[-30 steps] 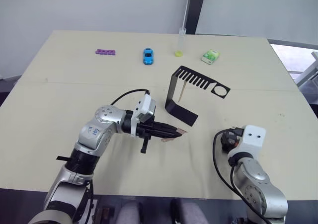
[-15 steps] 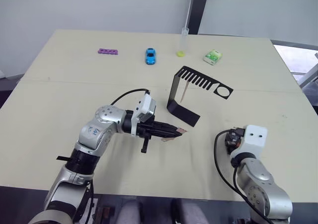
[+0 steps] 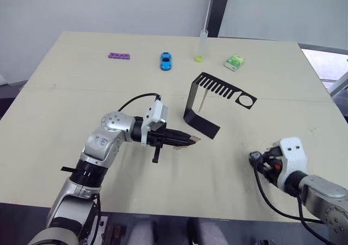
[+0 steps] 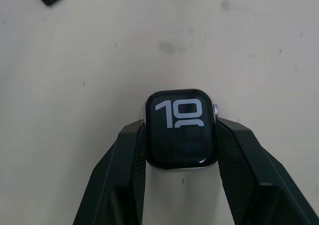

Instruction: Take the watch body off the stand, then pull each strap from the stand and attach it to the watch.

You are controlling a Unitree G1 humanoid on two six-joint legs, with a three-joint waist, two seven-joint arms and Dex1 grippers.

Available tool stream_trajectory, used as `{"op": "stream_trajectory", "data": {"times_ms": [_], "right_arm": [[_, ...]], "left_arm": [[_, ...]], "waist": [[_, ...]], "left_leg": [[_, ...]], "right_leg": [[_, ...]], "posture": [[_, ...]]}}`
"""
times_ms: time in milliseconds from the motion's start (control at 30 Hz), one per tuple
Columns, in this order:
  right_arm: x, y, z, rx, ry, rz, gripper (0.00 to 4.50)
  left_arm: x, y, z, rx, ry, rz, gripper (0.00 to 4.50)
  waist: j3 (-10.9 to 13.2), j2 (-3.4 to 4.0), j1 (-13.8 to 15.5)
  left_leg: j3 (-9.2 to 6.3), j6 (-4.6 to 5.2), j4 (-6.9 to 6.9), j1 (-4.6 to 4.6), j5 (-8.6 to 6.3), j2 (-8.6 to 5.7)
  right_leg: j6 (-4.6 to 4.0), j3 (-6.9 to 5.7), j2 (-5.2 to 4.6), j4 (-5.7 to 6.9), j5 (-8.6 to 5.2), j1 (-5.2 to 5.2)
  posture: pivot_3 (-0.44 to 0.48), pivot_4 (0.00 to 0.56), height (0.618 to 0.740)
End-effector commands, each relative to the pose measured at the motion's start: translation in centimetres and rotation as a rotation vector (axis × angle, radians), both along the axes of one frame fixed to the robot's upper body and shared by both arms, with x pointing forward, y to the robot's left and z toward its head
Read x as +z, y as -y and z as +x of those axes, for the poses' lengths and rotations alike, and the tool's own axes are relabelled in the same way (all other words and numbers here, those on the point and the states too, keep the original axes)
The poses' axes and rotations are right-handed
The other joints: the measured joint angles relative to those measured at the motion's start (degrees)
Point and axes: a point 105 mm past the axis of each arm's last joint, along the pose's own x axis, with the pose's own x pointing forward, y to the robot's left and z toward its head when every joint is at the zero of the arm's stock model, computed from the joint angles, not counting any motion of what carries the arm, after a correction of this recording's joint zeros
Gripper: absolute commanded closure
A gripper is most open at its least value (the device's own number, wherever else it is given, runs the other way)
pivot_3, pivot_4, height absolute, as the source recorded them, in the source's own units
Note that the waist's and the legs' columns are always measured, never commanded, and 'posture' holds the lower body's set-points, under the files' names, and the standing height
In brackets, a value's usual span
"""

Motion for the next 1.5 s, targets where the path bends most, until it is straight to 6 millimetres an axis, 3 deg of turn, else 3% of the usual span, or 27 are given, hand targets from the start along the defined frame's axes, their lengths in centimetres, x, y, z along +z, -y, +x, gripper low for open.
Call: {"op": "stream_trajectory", "data": {"times_ms": [33, 267, 467, 633, 833, 1100, 1500], "right_arm": [[0.3, 0.4, 0.1, 0.046, 0.034, -0.024, 2.98], [-0.5, 1.4, 0.1, 0.076, 0.053, 0.000, 2.98], [0.4, 2.2, -0.4, 0.155, 0.106, -0.016, 0.09], [1.0, 1.6, -1.4, 0.158, 0.222, 0.011, 0.03], [-0.3, 1.2, -2.3, 0.179, 0.300, 0.068, 0.03], [-1.4, 3.4, -1.6, 0.233, 0.270, 0.085, 0.03], [-1.8, 2.9, -0.4, 0.290, 0.256, 0.111, 0.03]], "left_arm": [[0.8, 0.2, -0.6, -0.026, 0.032, -0.025, 4.50], [0.7, 0.3, -0.8, -0.030, 0.029, -0.023, 4.50], [0.8, 0.4, -0.8, -0.040, 0.030, -0.022, 4.50], [0.9, 0.4, -0.8, -0.042, 0.029, -0.026, 4.50], [1.0, 0.6, -0.7, -0.049, 0.027, -0.029, 4.50], [1.1, 0.7, -0.5, -0.053, 0.027, -0.028, 4.50], [1.2, 0.7, -0.5, -0.045, 0.034, -0.027, 4.50]], "waist": [[0.00, 0.00, -0.23], [0.00, 0.00, -0.13], [0.00, 0.00, 0.02], [0.00, 0.00, 0.09], [0.00, 0.00, -0.05], [0.00, 0.00, -0.10], [0.00, 0.01, 0.04]], "left_leg": [[0.01, 0.00, 0.00, 0.01, 0.00, 0.01], [0.01, -0.06, 0.01, 0.05, 0.03, 0.05], [0.01, -0.05, 0.03, 0.04, 0.03, 0.04], [0.00, -0.05, 0.02, 0.04, 0.03, 0.06], [0.01, -0.06, 0.02, 0.05, 0.03, 0.04], [0.02, -0.06, 0.07, 0.09, 0.03, 0.04], [0.03, -0.06, 0.14, 0.10, 0.03, 0.06]], "right_leg": [[0.00, 0.02, 0.01, 0.01, 0.00, 0.00], [0.00, 0.03, 0.08, 0.03, 0.00, 0.01], [0.00, 0.02, 0.06, 0.04, 0.00, 0.02], [0.00, 0.01, 0.08, 0.04, 0.00, 0.02], [0.00, 0.03, 0.06, 0.04, 0.00, 0.02], [0.00, 0.03, 0.08, 0.05, 0.00, 0.05], [0.00, 0.02, 0.07, 0.07, 0.00, 0.04]], "posture": [[0.000, 0.150, 0.740], [0.000, 0.150, 0.740], [0.000, 0.150, 0.740], [0.000, 0.150, 0.740], [0.000, 0.150, 0.740], [0.000, 0.150, 0.740], [0.000, 0.150, 0.740]]}}
